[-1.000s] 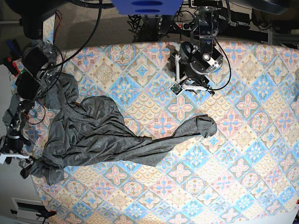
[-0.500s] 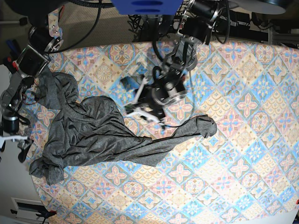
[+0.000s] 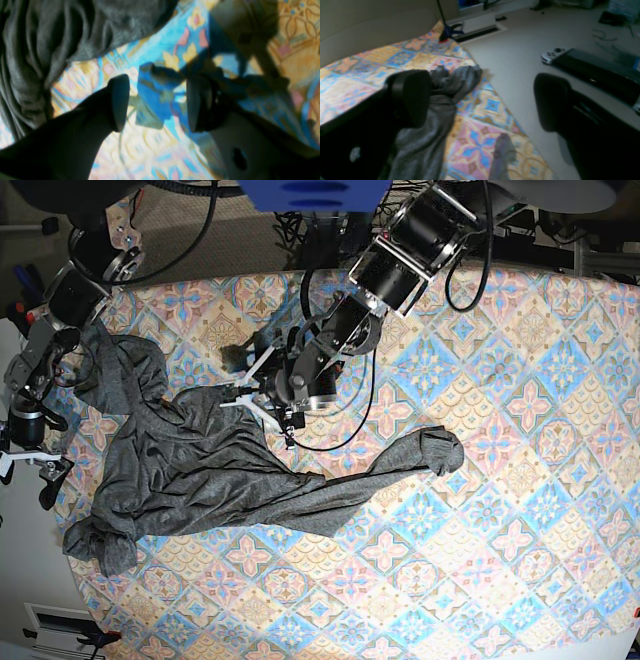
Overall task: Layout the t-shirt on the table in an organized manner, then fold the t-shirt properly
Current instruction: 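Reach the left gripper into the shirt middle and grasp the fabric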
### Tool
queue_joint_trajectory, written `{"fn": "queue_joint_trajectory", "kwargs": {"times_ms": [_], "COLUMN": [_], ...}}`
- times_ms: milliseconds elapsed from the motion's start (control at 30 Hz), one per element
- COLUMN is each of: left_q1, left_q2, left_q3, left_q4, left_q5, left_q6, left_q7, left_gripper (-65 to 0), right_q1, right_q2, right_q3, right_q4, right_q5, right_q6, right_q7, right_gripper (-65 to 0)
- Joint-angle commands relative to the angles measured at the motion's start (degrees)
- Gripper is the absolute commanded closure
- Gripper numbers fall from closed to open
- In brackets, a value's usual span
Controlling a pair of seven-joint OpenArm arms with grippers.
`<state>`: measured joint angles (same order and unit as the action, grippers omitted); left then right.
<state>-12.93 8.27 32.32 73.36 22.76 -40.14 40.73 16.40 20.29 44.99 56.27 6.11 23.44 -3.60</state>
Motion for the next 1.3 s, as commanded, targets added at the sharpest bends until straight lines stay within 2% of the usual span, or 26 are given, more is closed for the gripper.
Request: {"fn": "queue_joint_trajectory", "kwargs": {"times_ms": [0,133,267,433,567,633,667,733,767,800,900,1067,1167,1267], "left_q1": [-1.45,-3.47,-4.87,-8.13,-8.57,-8.48,-8.48,-8.83,-9.18,-9.45,-9.36,-7.07,-1.97,4.01], "left_q2": [0.73,0.73,0.73,0.73,0.73,0.73,0.73,0.73,0.73,0.73,0.73,0.73,0.73,-2.69], "left_q3": [0.17,0.34,0.43,4.39,4.65,4.65,4.65,4.65,4.65,4.56,4.56,4.65,4.65,4.48], "left_q4": [0.26,-1.58,-3.87,-14.07,-15.91,-16.70,-18.11,-21.19,-22.68,-23.82,-24.18,-22.15,-14.51,-2.64], "left_q5": [-0.21,-3.64,-6.10,-8.39,-12.26,-13.49,-13.58,-13.84,-13.84,-13.93,-14.02,-14.02,-13.40,-13.84], "left_q6": [0.14,0.36,3.35,3.70,3.70,3.70,3.70,3.70,3.79,4.32,7.83,8.18,8.10,8.01], "left_q7": [-0.25,-1.74,-5.17,-9.13,-11.59,-11.59,-11.59,-12.03,-12.03,-12.12,-13.35,-13.52,-11.15,-8.33], "left_gripper": [-35.4,-35.4,-35.4,-35.0,-34.7,-30.9,-26.7,-13.9,-4.2,0.0,0.0,0.0,0.0,0.0], "right_q1": [1.40,1.05,0.43,0.26,0.26,0.17,0.17,-1.24,-2.12,-2.65,-3.26,-3.44,-3.44,-4.40], "right_q2": [1.46,1.29,0.06,-1.09,-1.61,-1.61,-1.61,-1.61,-1.96,-1.96,-1.96,-2.05,-2.05,-2.05], "right_q3": [0.06,0.06,0.15,0.15,0.15,0.15,0.15,0.15,0.15,0.15,0.15,0.15,0.15,0.15], "right_q4": [1.62,2.85,6.28,9.88,11.03,11.03,11.03,11.03,11.03,11.47,12.70,12.78,12.78,12.78], "right_q5": [0.79,0.70,0.79,0.70,0.70,0.70,0.70,0.70,0.70,0.70,0.70,0.70,0.70,0.70], "right_q6": [-0.01,-0.01,-0.01,-0.01,0.07,0.07,0.07,0.07,0.07,0.07,0.07,0.07,0.07,0.07], "right_q7": [1.79,1.00,-2.60,-4.27,-4.27,-4.27,-4.27,-4.27,-4.18,-4.10,-4.10,-4.10,-4.18,-4.18], "right_gripper": [-62.5,-62.5,-62.5,-62.5,-62.5,-62.5,-62.5,-62.5,-62.5,-62.5,-62.5,-62.5,-62.5,-62.5]}}
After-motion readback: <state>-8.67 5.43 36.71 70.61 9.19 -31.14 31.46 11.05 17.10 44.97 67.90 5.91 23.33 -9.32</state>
